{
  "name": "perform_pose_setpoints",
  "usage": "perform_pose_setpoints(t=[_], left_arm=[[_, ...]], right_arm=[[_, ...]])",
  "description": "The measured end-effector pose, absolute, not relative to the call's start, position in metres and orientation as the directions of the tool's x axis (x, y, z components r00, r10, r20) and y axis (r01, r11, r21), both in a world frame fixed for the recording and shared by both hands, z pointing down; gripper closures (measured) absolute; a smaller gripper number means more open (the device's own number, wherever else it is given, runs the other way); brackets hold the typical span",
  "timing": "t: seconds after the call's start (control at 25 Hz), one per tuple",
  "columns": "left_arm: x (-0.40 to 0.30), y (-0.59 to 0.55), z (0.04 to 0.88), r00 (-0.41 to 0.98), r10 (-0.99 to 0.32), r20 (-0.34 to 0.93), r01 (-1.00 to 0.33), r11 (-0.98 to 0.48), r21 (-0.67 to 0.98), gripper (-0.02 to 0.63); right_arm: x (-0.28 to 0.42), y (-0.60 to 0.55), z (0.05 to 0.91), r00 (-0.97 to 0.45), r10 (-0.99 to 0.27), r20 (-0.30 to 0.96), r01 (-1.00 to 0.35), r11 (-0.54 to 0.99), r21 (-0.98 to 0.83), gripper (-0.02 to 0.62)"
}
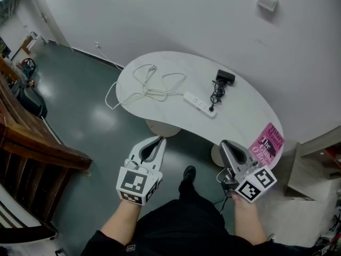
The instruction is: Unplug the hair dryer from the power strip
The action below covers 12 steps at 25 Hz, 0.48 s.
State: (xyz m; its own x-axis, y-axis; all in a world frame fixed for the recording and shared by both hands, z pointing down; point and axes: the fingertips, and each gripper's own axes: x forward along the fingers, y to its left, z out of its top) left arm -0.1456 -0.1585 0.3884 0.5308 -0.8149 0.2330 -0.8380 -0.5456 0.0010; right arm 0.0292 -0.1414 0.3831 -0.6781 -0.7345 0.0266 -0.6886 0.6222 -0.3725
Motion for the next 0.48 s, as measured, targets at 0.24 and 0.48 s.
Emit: perform_pose_setpoints(t=[0.24,0.48], left_arm=[[-0.128,-0.229,0.390,0.507,-0.816,0.279,-0.845,-0.533,-0.023,0.584],[-0.094,-0.294,0.383,0.529,-0.799,0.285,-0.826,-0.562,-0.041,0.584]], right_arm=[[0.054,-0.219,0.393,-0.689,-0.724,0.020,-0.669,0.626,-0.402,0.560],[0.079,-0.272,0.401,-0.691,-0.723,0.028,-0.664,0.618,-0.422,0.560]])
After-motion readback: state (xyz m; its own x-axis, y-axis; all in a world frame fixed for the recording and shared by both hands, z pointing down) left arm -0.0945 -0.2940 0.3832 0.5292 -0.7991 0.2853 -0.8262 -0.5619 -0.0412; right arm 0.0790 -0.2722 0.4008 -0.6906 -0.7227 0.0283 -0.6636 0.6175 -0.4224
